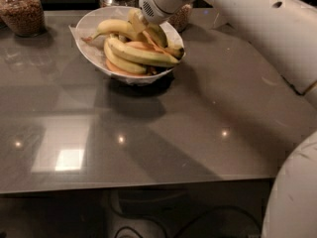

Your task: Pick banana from white bowl

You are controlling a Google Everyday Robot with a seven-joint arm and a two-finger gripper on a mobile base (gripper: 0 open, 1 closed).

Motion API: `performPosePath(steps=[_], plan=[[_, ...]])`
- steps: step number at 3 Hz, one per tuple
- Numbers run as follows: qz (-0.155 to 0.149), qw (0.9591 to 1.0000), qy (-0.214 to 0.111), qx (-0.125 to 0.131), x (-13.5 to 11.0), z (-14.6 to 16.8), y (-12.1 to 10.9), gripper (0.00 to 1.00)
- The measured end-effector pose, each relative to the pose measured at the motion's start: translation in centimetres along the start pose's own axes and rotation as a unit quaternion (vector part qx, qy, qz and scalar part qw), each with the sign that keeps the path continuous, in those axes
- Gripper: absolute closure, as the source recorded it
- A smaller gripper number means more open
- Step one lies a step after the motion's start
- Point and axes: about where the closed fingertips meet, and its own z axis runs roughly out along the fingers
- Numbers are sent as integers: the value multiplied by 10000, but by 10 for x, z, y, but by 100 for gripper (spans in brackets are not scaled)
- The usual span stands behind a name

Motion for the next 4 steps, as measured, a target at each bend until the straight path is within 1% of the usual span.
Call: performPosePath(steps=[1,2,3,4], plan=[[-196,9995,-223,76,-14,-24,2,100],[-376,9963,-771,81,-21,-56,5,100],[-513,9881,-1444,149,-16,-101,4,100],[-496,9830,-1767,65,8,-146,13,100]])
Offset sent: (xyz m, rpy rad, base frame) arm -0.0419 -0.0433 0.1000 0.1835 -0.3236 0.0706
